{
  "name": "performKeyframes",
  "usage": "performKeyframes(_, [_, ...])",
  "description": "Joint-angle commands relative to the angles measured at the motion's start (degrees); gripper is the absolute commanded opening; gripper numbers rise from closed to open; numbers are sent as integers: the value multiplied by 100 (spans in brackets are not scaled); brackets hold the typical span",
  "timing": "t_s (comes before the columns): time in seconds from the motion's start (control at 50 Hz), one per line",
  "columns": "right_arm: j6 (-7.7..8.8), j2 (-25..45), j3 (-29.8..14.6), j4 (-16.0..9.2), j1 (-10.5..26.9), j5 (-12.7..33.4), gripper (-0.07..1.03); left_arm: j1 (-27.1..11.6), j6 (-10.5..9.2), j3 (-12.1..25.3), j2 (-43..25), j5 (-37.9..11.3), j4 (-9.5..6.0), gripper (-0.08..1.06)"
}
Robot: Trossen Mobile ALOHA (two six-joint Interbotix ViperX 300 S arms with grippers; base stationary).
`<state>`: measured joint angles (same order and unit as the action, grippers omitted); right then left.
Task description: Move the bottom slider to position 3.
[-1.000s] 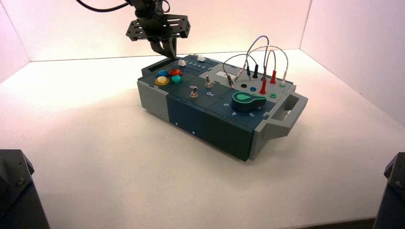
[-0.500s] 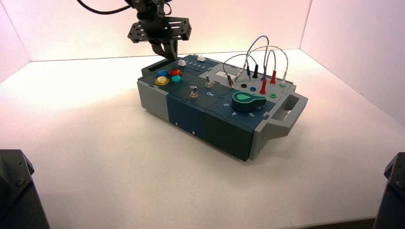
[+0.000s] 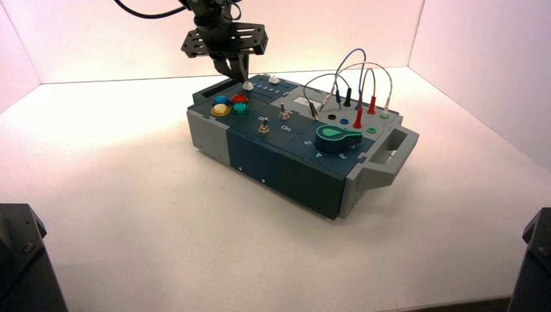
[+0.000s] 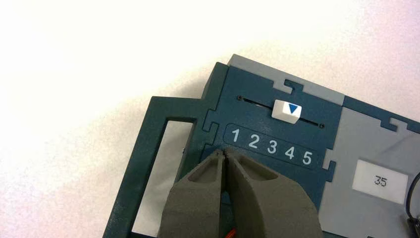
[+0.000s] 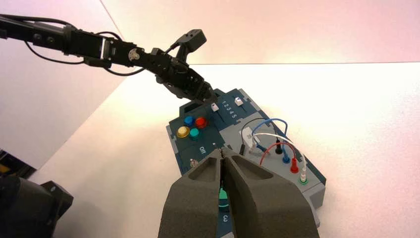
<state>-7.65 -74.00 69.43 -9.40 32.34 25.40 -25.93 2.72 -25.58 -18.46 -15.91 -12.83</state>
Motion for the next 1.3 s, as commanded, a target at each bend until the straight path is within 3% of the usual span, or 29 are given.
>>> performKeyframes(0.02, [-18, 105, -202, 18, -18, -79, -2, -35, 35, 114, 105, -26, 9, -3])
performKeyframes(1.3, [-18, 97, -202, 9, -18, -79, -2, -220, 18, 97, 105, -114, -18, -3])
